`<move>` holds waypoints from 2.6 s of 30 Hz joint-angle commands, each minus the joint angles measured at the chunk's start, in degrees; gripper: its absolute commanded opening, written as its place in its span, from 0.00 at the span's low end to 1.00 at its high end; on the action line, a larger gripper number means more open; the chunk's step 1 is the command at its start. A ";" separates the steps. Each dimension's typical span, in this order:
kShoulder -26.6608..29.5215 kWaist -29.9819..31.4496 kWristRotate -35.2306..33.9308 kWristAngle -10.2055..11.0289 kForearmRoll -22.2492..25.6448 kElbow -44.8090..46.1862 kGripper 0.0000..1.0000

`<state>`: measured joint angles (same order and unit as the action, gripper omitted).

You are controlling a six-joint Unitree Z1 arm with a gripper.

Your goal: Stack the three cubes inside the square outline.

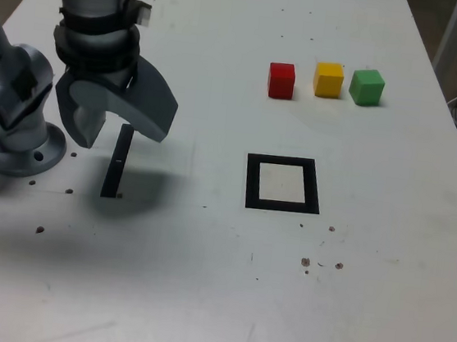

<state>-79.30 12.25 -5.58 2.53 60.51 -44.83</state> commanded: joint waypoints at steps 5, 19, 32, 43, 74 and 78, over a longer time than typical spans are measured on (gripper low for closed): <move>-0.36 -1.88 3.20 -0.53 0.72 -4.69 0.99; -9.66 -23.62 21.29 2.65 7.82 -21.96 0.99; -26.70 -38.16 35.22 3.99 13.62 -42.08 0.99; -35.18 -38.94 36.17 9.65 11.06 -45.53 0.99; -46.58 -38.67 39.10 7.75 12.62 -53.32 0.96; -47.13 -38.56 39.36 7.72 12.37 -52.94 0.96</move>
<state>-125.78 -26.53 33.63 10.28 73.06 -97.89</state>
